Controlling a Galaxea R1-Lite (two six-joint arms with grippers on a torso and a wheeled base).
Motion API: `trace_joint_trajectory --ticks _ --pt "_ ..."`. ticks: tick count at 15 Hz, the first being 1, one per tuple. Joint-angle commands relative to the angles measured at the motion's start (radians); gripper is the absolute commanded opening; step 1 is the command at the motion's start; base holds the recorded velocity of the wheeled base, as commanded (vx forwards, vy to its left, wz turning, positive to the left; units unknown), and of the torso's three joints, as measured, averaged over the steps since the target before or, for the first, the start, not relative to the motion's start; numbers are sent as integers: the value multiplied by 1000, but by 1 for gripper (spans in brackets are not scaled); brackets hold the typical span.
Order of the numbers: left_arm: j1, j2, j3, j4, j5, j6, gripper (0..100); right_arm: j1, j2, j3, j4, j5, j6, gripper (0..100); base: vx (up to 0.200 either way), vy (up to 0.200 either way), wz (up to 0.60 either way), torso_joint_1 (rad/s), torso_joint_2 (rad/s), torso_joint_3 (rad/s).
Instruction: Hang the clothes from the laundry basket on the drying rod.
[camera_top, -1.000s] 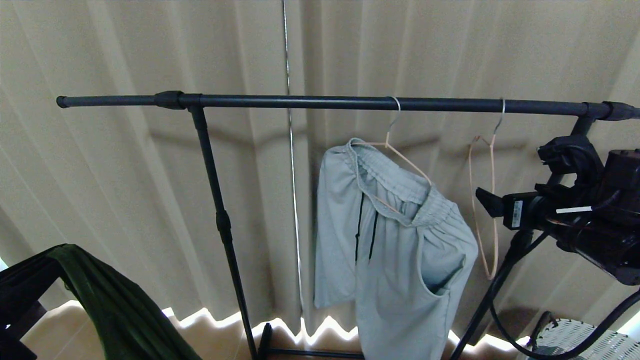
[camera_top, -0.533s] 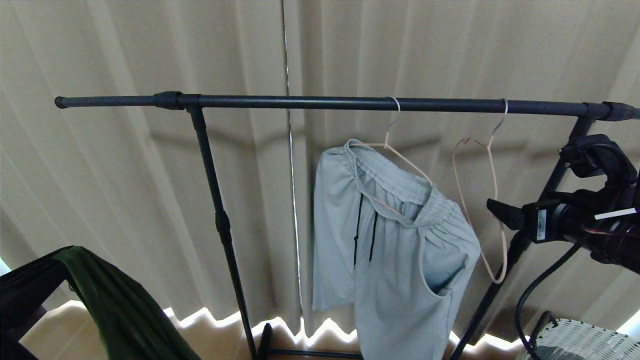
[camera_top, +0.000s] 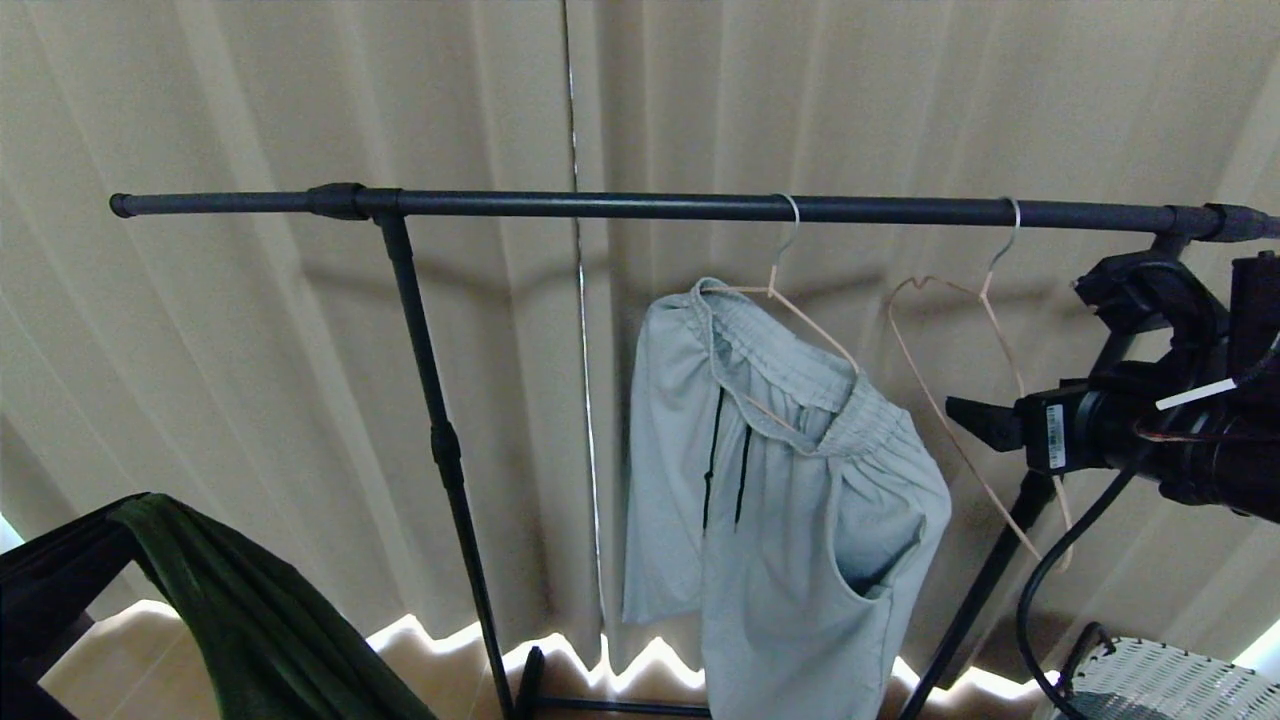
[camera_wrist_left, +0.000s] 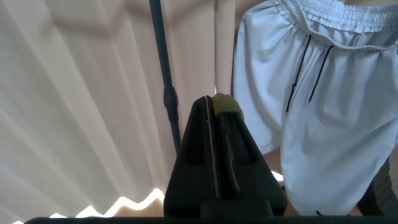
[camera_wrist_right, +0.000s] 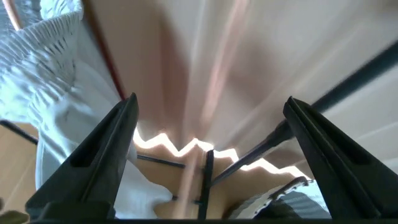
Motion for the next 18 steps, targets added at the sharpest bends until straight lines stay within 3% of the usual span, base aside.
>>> trace_joint_trajectory --ticks 1,7,8,18 --pt "0 0 -1 -1 1 1 0 13 57 -9 -5 -3 22 100 0 0 0 0 0 0" --pt "-6 0 1 -1 1 1 0 -1 87 -23 -7 -11 45 100 0 0 0 0 0 0" --pt "-6 0 -1 -1 1 1 0 -2 96 -25 -7 -11 54 0 0 0 0 0 0 0" --pt "-6 -3 -2 -1 1 1 0 -16 57 -25 -8 9 80 0 0 0 0 0 0 0"
